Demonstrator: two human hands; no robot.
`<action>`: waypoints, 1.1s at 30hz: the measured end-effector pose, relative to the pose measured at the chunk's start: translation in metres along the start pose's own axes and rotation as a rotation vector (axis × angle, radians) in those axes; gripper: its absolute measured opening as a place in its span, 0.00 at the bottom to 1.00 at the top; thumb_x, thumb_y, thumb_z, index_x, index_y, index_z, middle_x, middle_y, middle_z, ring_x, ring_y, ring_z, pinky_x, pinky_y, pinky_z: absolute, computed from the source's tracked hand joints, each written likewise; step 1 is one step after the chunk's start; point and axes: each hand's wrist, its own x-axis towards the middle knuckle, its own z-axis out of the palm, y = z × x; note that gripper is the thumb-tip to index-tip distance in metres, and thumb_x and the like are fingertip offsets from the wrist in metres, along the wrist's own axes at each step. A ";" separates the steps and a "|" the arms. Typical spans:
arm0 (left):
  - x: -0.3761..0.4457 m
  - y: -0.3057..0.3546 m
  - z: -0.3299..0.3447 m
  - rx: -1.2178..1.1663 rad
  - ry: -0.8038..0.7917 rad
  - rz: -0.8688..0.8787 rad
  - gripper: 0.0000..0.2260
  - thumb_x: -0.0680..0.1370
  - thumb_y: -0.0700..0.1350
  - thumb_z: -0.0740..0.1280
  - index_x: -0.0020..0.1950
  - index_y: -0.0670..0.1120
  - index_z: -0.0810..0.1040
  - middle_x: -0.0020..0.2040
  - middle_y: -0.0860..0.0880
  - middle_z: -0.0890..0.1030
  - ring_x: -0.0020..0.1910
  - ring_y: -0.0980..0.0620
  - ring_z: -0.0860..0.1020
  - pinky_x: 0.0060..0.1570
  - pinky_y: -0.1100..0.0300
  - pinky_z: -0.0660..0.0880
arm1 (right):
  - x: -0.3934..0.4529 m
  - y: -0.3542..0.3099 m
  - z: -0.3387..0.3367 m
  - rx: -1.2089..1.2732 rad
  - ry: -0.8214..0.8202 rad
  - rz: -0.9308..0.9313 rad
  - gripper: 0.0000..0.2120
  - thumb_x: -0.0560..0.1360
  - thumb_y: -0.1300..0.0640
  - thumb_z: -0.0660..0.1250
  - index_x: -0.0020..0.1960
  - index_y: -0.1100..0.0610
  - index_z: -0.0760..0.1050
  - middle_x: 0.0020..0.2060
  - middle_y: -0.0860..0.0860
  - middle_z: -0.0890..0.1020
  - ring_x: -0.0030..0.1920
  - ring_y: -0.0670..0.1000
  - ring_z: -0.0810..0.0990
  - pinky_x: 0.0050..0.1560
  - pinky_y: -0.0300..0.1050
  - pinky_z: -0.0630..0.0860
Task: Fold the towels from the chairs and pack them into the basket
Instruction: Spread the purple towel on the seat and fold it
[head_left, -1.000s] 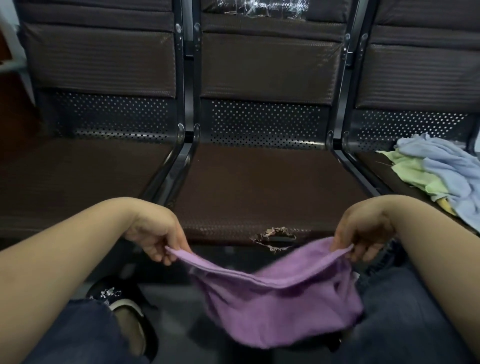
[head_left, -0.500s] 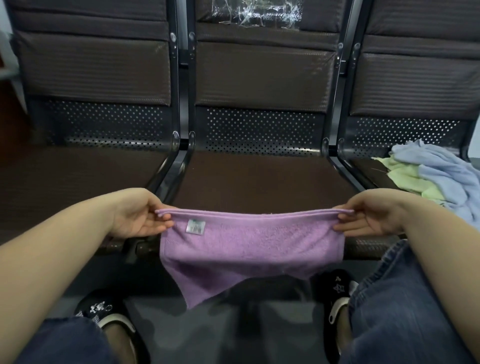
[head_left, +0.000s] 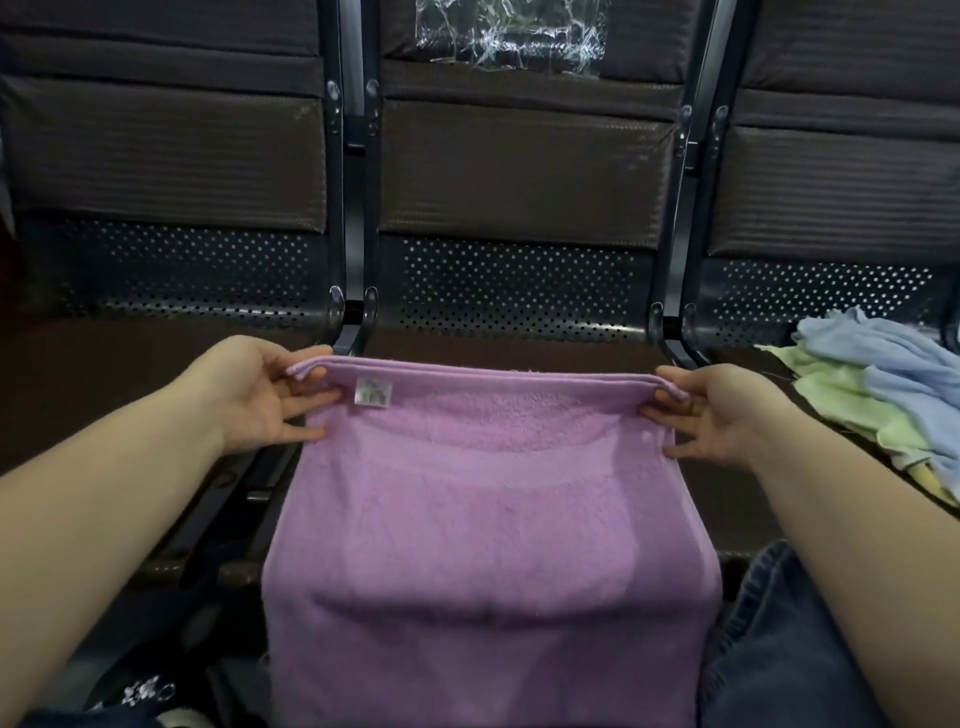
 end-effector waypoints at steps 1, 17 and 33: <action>0.006 0.002 0.001 -0.018 0.002 0.020 0.15 0.77 0.38 0.52 0.48 0.45 0.79 0.34 0.48 0.81 0.48 0.47 0.78 0.61 0.40 0.65 | 0.005 -0.001 0.003 0.007 -0.010 -0.031 0.20 0.79 0.66 0.51 0.67 0.56 0.71 0.38 0.52 0.78 0.50 0.55 0.78 0.70 0.66 0.57; 0.068 0.025 0.030 -0.371 -0.023 0.337 0.20 0.60 0.38 0.56 0.49 0.46 0.77 0.31 0.51 0.77 0.46 0.49 0.81 0.50 0.49 0.71 | 0.069 -0.021 0.033 0.411 -0.063 -0.377 0.16 0.76 0.71 0.51 0.50 0.59 0.76 0.40 0.55 0.78 0.36 0.48 0.77 0.52 0.44 0.74; 0.012 0.011 0.002 0.092 -0.087 0.306 0.18 0.62 0.40 0.57 0.47 0.43 0.79 0.29 0.48 0.75 0.42 0.47 0.78 0.66 0.44 0.66 | 0.021 -0.010 -0.015 -0.034 -0.216 -0.246 0.15 0.71 0.67 0.54 0.46 0.60 0.78 0.34 0.51 0.84 0.34 0.47 0.81 0.52 0.46 0.71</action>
